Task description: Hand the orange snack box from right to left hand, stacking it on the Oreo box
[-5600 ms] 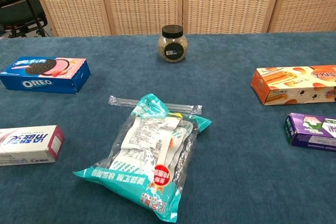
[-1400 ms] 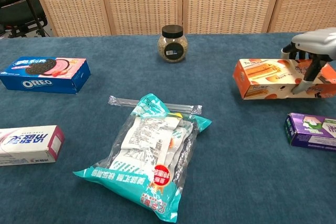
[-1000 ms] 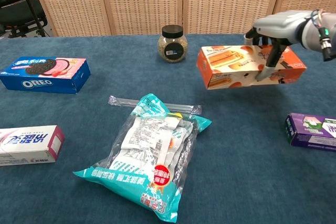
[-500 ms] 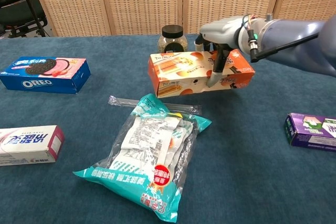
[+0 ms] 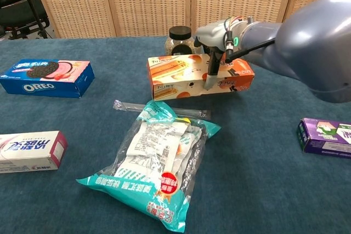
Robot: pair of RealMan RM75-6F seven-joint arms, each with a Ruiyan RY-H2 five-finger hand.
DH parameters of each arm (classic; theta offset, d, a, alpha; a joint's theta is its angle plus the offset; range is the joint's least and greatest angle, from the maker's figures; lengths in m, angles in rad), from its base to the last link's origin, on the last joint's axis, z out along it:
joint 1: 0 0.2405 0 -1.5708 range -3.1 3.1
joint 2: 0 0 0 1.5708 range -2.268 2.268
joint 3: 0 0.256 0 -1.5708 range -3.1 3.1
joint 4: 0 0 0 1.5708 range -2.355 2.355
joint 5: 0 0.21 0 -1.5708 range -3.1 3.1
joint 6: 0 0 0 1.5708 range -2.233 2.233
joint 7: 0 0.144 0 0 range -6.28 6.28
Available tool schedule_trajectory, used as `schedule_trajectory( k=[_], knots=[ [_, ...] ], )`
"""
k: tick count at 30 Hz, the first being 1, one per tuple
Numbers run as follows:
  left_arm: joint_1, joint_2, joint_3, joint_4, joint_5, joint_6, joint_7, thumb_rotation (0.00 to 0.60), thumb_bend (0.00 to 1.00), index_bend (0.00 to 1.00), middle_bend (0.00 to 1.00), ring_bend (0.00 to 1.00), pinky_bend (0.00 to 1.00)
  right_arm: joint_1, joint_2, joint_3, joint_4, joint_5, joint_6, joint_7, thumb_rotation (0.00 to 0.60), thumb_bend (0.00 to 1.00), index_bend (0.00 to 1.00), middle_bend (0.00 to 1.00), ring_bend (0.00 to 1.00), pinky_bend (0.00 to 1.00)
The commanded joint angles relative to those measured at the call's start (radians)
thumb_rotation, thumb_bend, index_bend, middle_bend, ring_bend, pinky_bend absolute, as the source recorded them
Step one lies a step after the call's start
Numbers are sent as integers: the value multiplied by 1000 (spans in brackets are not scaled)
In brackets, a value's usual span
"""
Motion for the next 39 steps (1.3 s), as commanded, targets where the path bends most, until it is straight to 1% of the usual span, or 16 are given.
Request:
schedule_trajectory(
  k=[1,13,14,16,17,19,21,22,24,25,28,31,34,39],
  knots=[
    [-2,1,0,2,-3,-5,-9,600,136,32,0,0,0,34,-34,17,34,44,14,-40,600,88,547,493,414,438],
    [-7,11,-1,5,-8,-13,-52,600,136,32,0,0,0,115,-119,49,109,128,33,-140,600,89,547,493,413,438],
    [-7,12,-1,5,-8,-14,-53,600,136,32,0,0,0,118,-123,50,112,127,35,-144,600,85,547,488,413,439],
    [-7,13,0,5,-7,-15,-56,600,136,32,0,0,0,126,-132,51,115,121,37,-151,600,67,540,442,389,439],
    [-8,13,1,5,-5,-14,-56,600,136,32,0,0,0,128,-135,53,116,118,37,-150,600,58,515,386,343,439],
    [-7,14,2,5,-1,-13,-58,600,136,32,0,0,0,128,-137,59,110,118,35,-148,600,49,427,268,222,437],
    [-7,14,3,5,0,-12,-59,600,137,32,0,0,0,126,-129,63,93,134,29,-156,600,33,294,119,76,395],
    [-6,14,3,5,1,-11,-59,600,136,32,0,0,0,123,-122,63,84,146,25,-162,600,20,237,56,28,356],
    [-6,14,3,4,2,-9,-57,600,136,32,0,0,0,116,-97,63,56,176,11,-178,600,6,162,4,0,312],
    [-6,13,3,3,3,-9,-56,600,136,32,0,0,0,113,-89,63,48,182,7,-178,600,2,129,0,0,300],
    [-5,12,4,1,6,-5,-52,600,135,32,0,0,0,104,-71,58,29,192,1,-175,600,2,74,0,0,279],
    [-4,11,5,0,7,-5,-47,600,135,32,0,0,0,96,-55,50,13,202,-3,-174,600,1,45,0,0,266],
    [-5,9,6,-1,10,-5,-44,600,136,32,0,0,0,94,-36,44,-7,233,-1,-186,600,0,16,0,0,228],
    [-4,9,6,-2,11,-2,-41,600,136,32,0,0,0,88,-10,34,-33,257,1,-190,600,0,0,0,0,172]
  ],
)
